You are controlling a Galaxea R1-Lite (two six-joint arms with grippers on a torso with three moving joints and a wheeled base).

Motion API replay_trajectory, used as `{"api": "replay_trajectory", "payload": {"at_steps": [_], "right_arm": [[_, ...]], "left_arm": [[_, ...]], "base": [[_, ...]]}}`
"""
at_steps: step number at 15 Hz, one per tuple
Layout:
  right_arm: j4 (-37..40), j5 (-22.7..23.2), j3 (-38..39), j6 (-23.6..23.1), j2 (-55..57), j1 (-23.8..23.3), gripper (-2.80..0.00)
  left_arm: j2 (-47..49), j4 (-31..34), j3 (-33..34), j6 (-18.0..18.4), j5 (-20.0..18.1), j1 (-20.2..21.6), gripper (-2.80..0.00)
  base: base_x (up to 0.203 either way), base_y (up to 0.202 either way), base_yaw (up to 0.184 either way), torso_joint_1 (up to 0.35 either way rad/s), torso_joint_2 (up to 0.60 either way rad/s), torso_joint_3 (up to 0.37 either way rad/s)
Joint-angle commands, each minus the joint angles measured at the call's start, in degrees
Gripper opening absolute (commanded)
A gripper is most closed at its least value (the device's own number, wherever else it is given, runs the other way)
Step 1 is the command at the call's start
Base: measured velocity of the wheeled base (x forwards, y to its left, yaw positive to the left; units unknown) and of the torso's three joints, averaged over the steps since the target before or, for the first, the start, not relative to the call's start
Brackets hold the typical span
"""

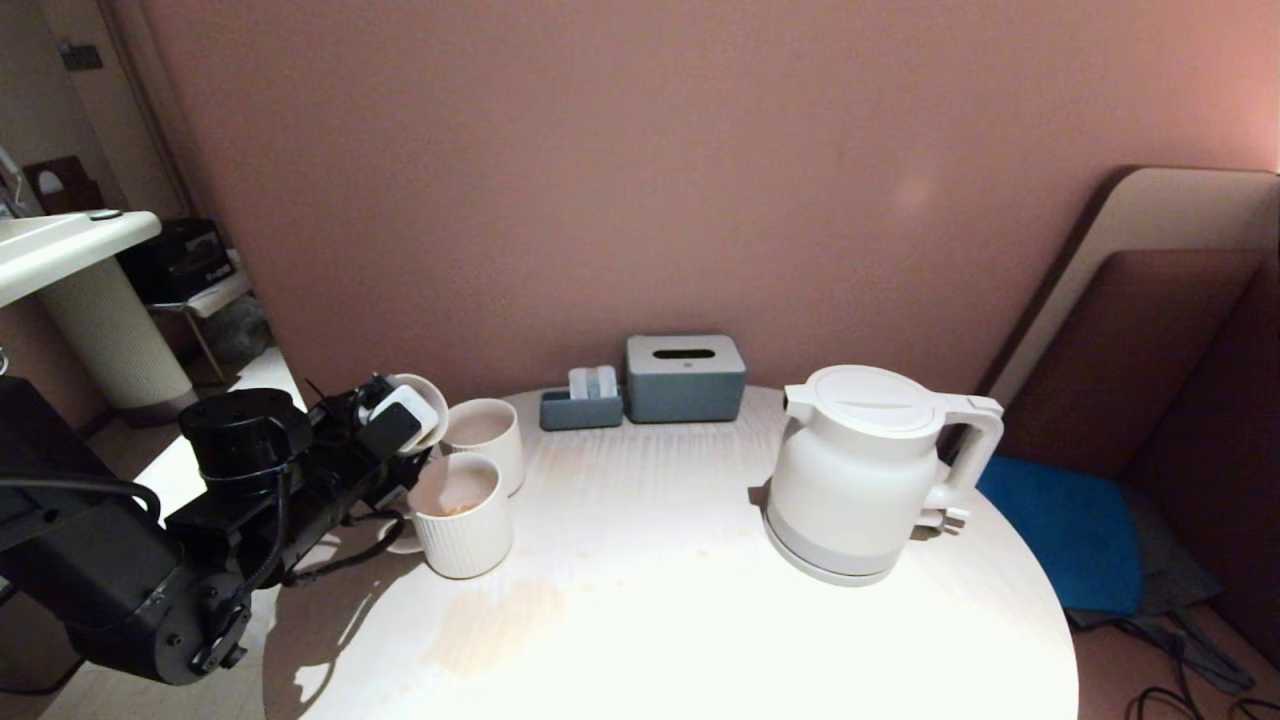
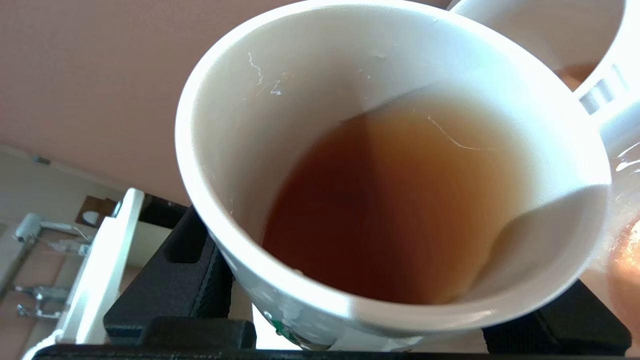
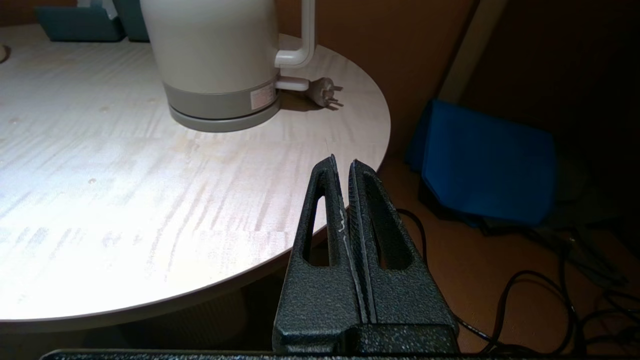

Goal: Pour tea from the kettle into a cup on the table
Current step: Pour water into another cup

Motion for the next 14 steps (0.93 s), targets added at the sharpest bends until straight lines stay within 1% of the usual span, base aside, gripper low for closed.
{"api": "replay_trajectory", "payload": {"at_steps": [1, 3, 6, 11, 14], "right_arm": [[-0.01, 0.0, 0.0, 0.0, 0.07, 0.0, -2.8], [-0.01, 0.0, 0.0, 0.0, 0.07, 0.0, -2.8], [-0.01, 0.0, 0.0, 0.0, 0.07, 0.0, -2.8], [-0.01, 0.0, 0.0, 0.0, 0.07, 0.0, -2.8], [-0.01, 0.0, 0.0, 0.0, 0.07, 0.0, -2.8]], "left_arm": [[0.23, -0.39, -0.12, 0.88, 0.12, 0.02, -2.8], [0.15, -0.38, -0.12, 2.05, 0.14, 0.02, -2.8], [-0.21, -0.47, -0.21, 4.86, 0.06, 0.02, -2.8], [0.15, -0.38, -0.76, 10.74, -0.03, -0.24, -2.8], [-0.03, -0.38, -0.91, 12.4, -0.03, -0.59, -2.8]], "base": [[0.0, 0.0, 0.0, 0.0, 0.0, 0.0], [0.0, 0.0, 0.0, 0.0, 0.0, 0.0], [0.0, 0.0, 0.0, 0.0, 0.0, 0.0], [0.0, 0.0, 0.0, 0.0, 0.0, 0.0], [0.0, 0.0, 0.0, 0.0, 0.0, 0.0]]}}
